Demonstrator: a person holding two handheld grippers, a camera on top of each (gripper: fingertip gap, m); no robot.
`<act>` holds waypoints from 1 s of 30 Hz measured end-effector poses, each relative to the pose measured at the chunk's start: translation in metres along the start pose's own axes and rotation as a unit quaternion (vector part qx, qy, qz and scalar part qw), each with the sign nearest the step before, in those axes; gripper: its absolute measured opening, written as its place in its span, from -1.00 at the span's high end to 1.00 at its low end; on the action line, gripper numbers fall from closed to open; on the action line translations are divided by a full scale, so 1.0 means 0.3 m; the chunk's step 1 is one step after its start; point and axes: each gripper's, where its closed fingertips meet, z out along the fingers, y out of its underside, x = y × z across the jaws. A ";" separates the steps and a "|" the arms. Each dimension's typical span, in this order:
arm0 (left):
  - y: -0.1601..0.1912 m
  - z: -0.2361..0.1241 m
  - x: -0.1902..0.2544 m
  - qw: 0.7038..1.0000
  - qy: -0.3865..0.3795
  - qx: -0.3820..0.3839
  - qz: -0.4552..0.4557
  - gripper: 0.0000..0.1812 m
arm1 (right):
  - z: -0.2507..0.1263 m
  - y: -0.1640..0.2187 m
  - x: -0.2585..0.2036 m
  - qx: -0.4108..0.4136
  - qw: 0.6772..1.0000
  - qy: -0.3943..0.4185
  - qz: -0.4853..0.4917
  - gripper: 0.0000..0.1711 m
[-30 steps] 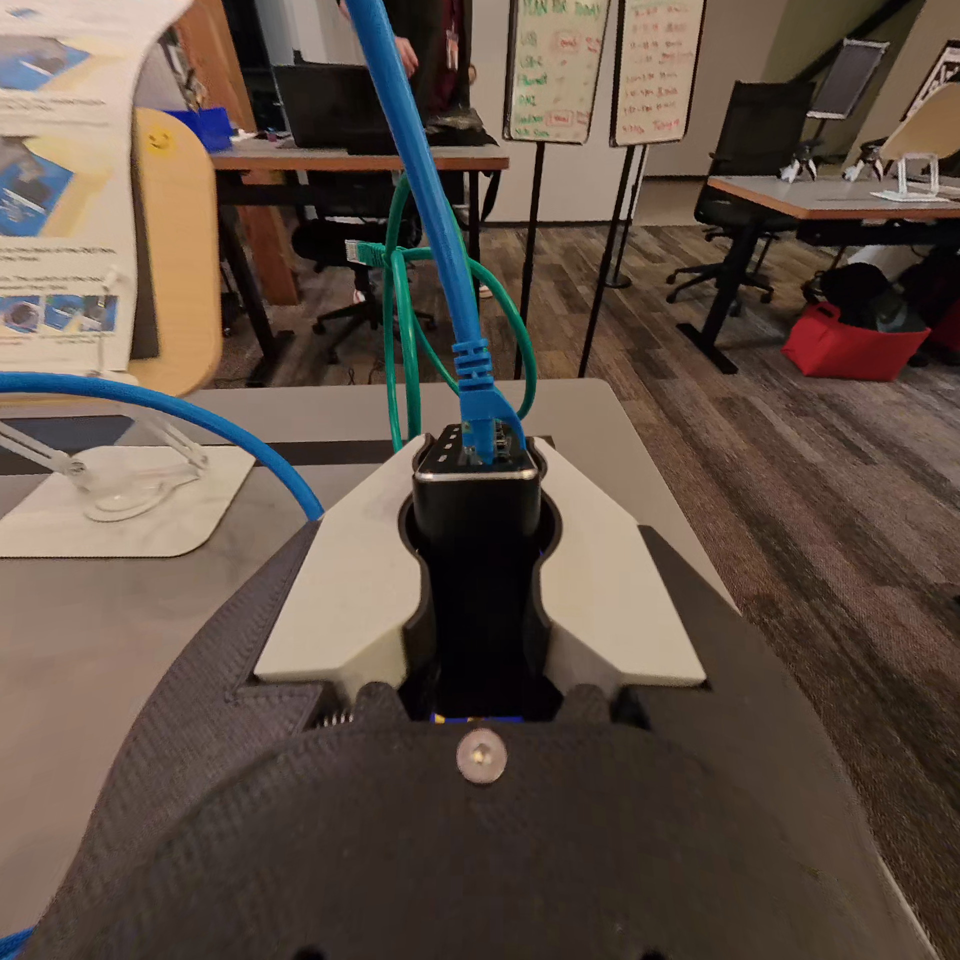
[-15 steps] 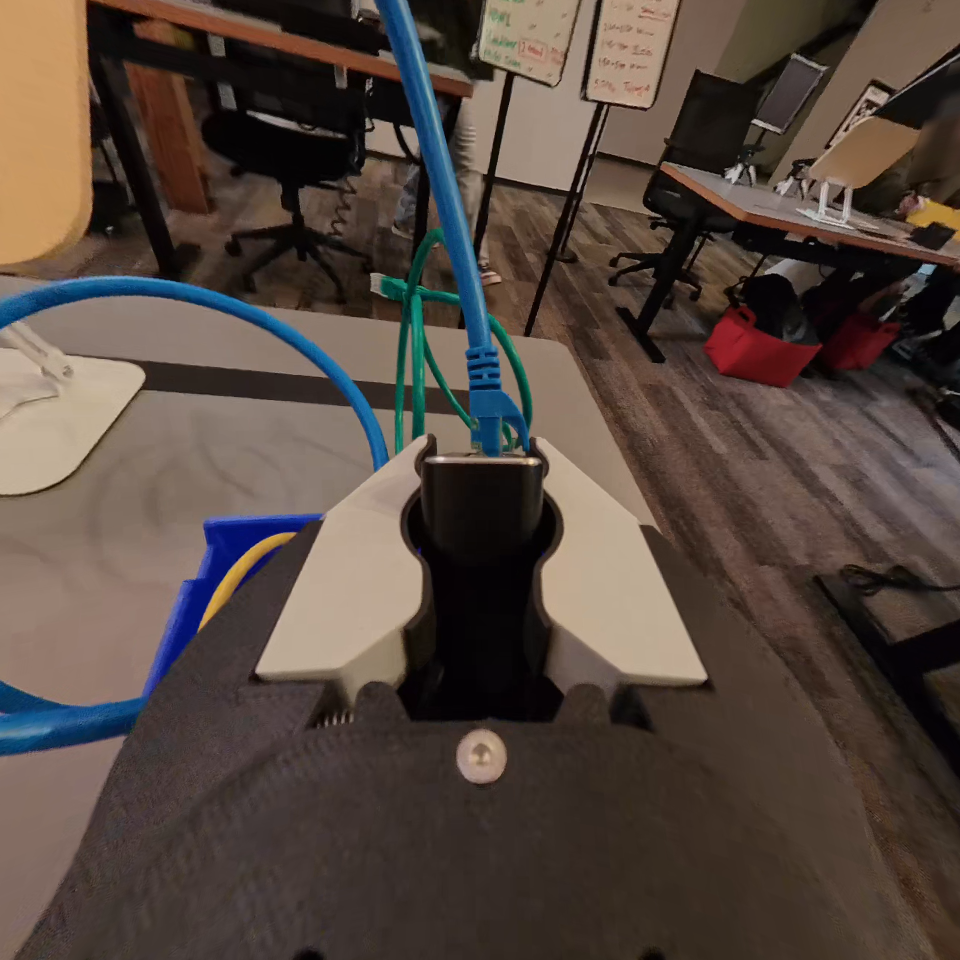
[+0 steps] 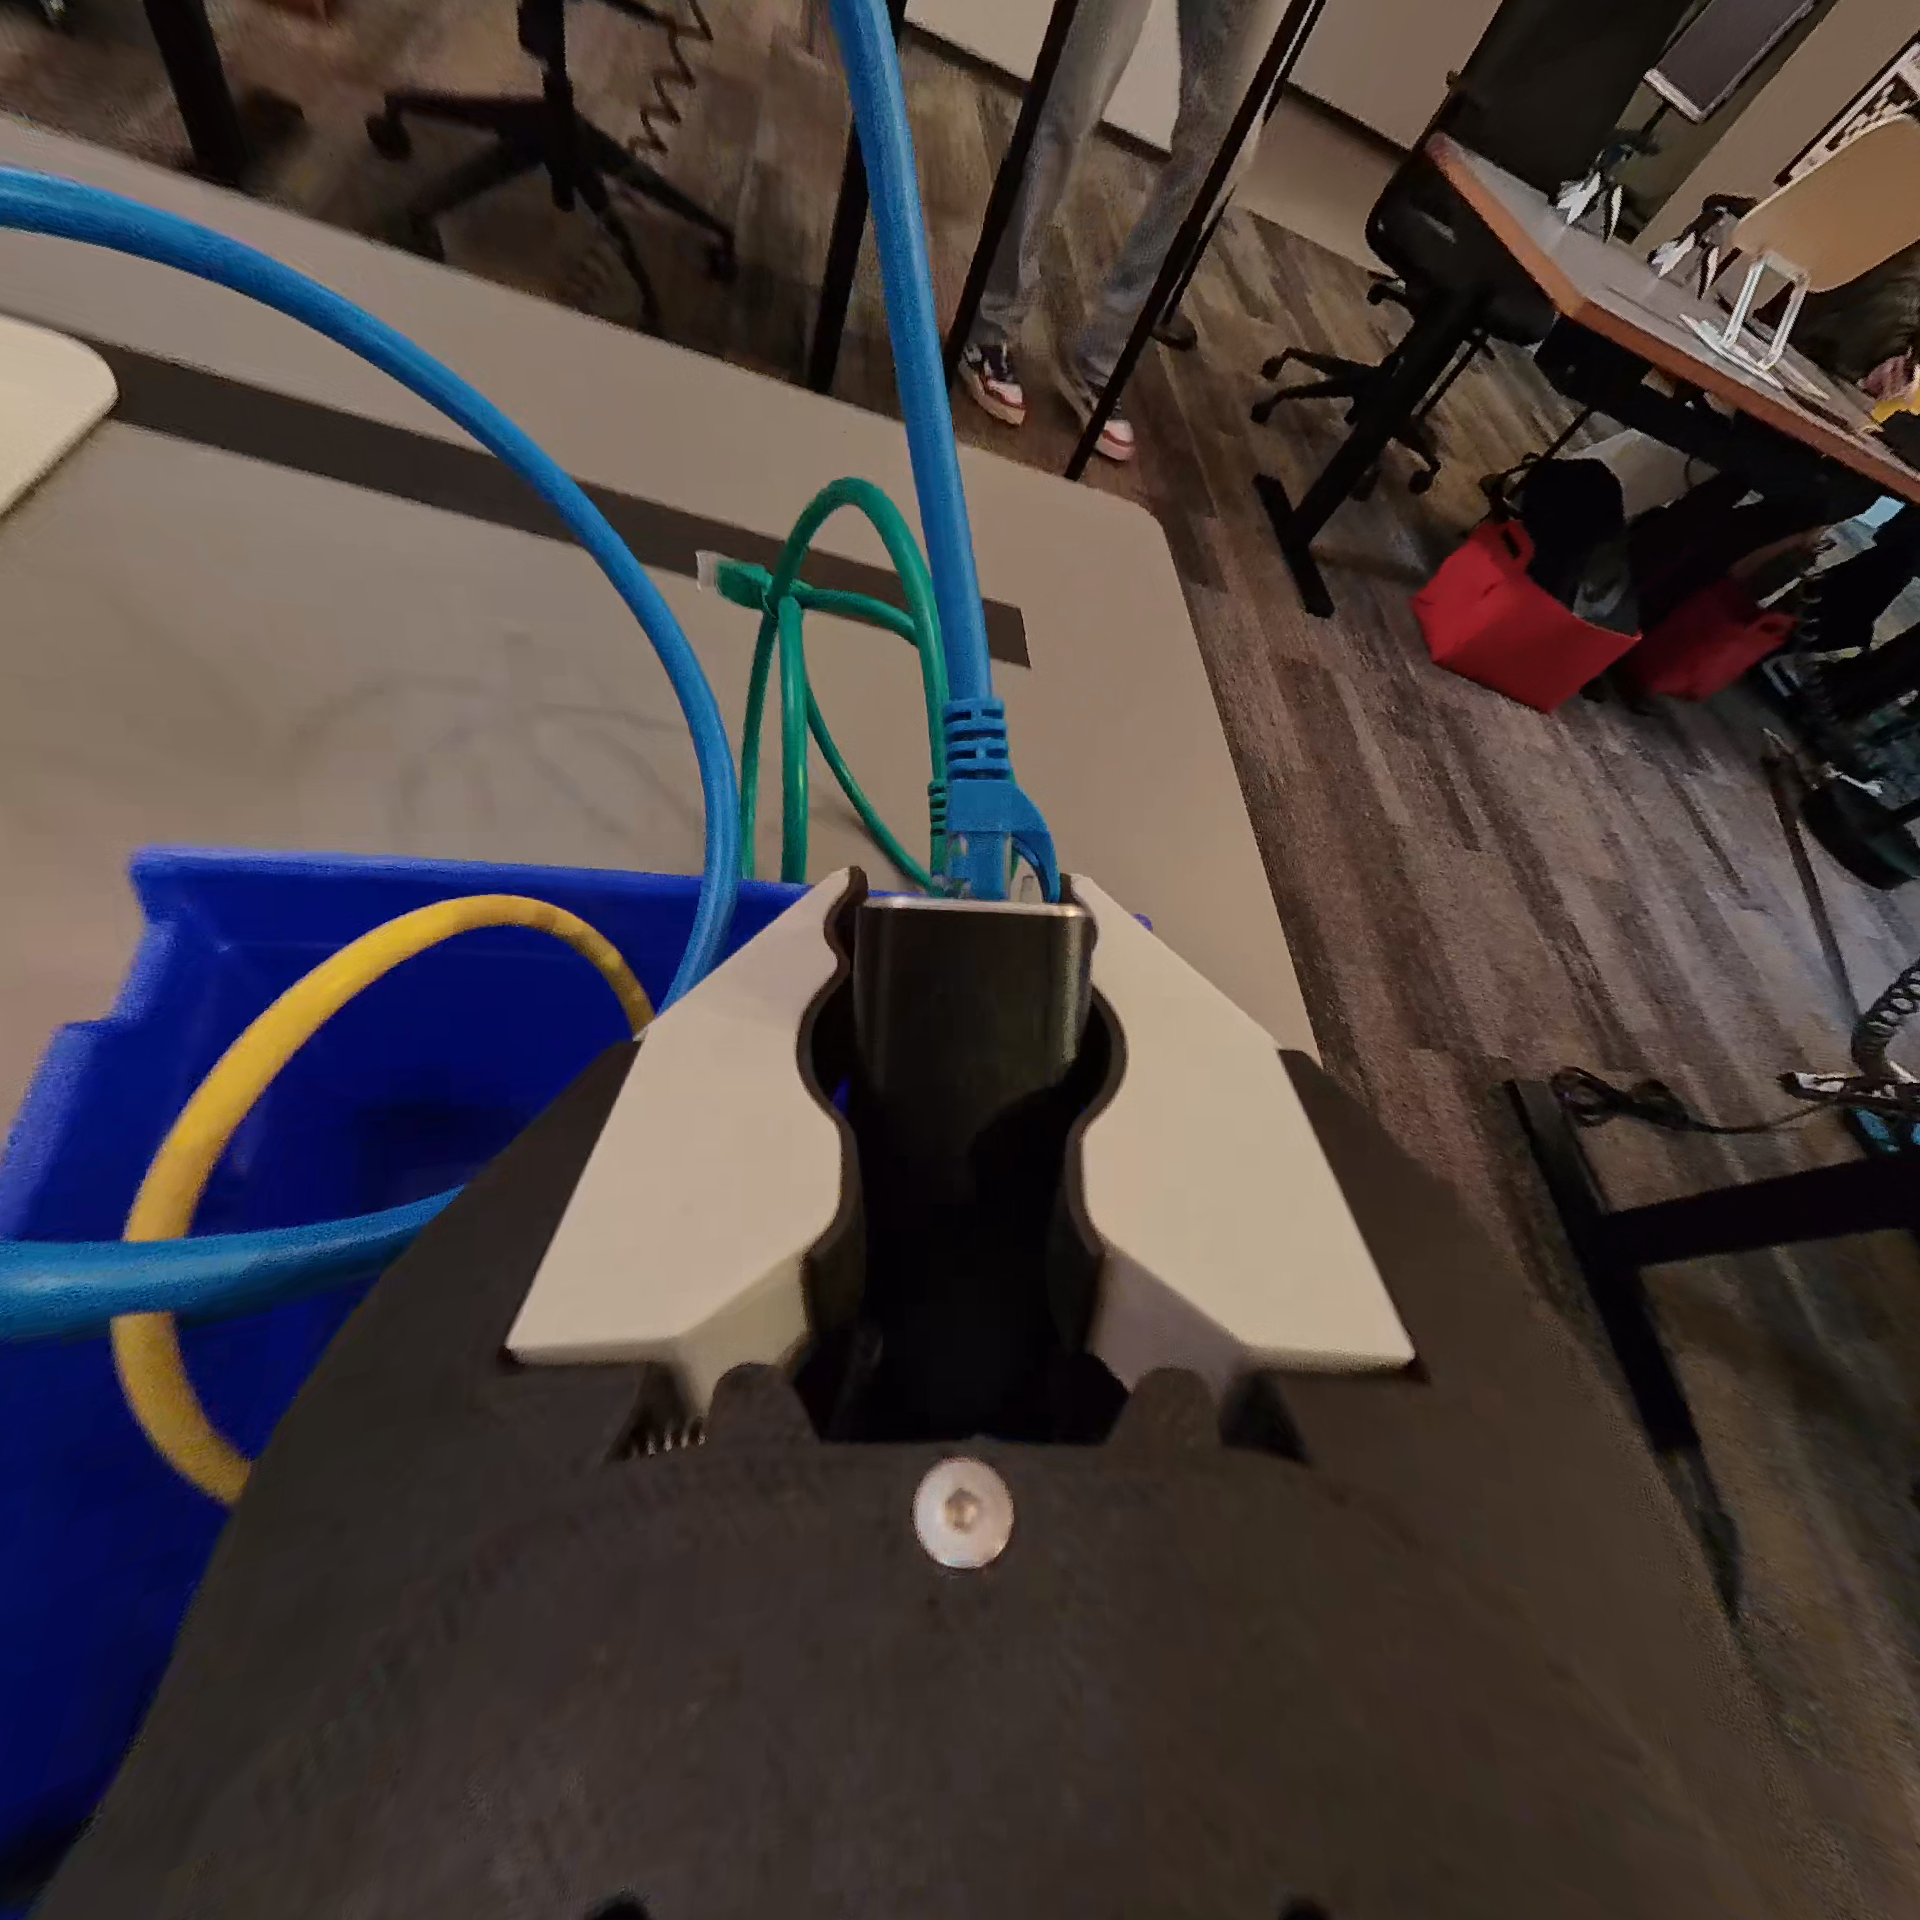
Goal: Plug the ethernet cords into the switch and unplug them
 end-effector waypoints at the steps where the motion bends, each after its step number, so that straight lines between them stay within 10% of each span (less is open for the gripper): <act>1: 0.000 0.001 0.000 1.000 0.000 0.000 -0.001 0.67 | 0.003 0.014 0.001 -0.007 1.000 0.001 -0.008 0.60; 25: 0.020 0.024 0.022 1.000 0.011 -0.014 0.007 0.67 | 0.014 0.103 0.047 -0.002 0.999 0.041 -0.008 0.60; 30: 0.015 0.026 0.030 1.000 0.013 -0.014 0.010 0.67 | -0.001 0.051 0.094 0.073 0.976 0.006 0.203 0.62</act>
